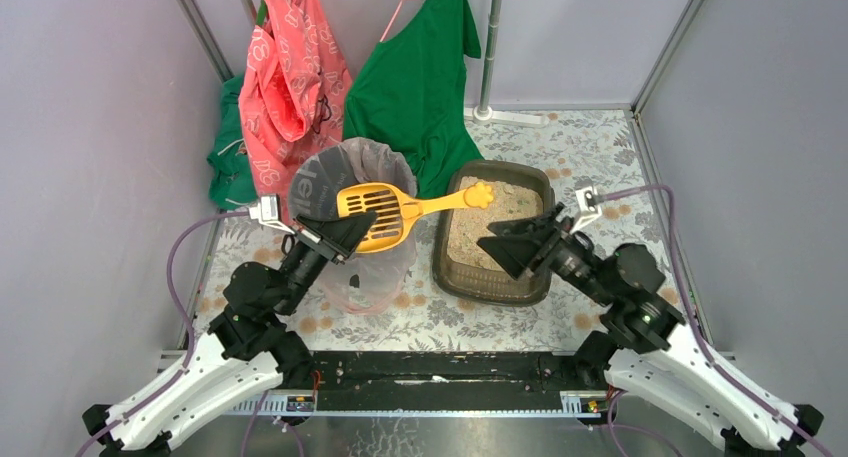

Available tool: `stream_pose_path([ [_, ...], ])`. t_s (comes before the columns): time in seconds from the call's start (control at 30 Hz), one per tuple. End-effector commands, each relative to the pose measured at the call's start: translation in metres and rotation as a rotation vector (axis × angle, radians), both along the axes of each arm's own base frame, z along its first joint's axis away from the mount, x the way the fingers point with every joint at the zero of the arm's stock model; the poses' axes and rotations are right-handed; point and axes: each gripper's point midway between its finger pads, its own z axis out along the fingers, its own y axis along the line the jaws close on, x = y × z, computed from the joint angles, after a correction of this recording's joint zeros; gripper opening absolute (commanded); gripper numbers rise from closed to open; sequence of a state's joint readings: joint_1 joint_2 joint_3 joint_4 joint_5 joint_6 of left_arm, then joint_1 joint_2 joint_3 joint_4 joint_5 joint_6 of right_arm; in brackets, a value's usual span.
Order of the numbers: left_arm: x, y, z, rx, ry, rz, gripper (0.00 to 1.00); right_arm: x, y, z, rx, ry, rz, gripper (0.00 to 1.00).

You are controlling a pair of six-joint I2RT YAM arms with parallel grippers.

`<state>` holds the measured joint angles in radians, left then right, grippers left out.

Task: Clean the litter box

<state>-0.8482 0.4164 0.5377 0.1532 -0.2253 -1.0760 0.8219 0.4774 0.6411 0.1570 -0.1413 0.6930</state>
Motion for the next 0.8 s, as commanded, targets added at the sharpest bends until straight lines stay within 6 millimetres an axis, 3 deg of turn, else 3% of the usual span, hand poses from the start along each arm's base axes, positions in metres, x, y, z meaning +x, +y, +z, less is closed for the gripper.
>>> stream_pose_path([
  [0.0,-0.002,0.015,0.042,-0.151,-0.083,0.04,0.0,0.004,0.011,0.068,0.177,-0.183,0.023,0.79],
  [0.37,0.0,0.019,0.028,-0.15,-0.057,0.061,0.0,0.034,0.053,0.114,0.195,-0.257,0.058,0.77],
  [0.5,0.0,0.022,0.028,-0.137,-0.055,0.072,0.0,0.039,0.057,0.129,0.19,-0.289,0.044,0.78],
  [0.63,0.0,0.025,0.024,-0.125,-0.039,0.083,0.0,0.041,0.062,0.135,0.176,-0.297,0.056,0.76],
  [0.77,-0.002,0.029,0.028,-0.125,-0.051,0.088,0.0,0.041,0.063,0.128,0.173,-0.281,0.062,0.75],
])
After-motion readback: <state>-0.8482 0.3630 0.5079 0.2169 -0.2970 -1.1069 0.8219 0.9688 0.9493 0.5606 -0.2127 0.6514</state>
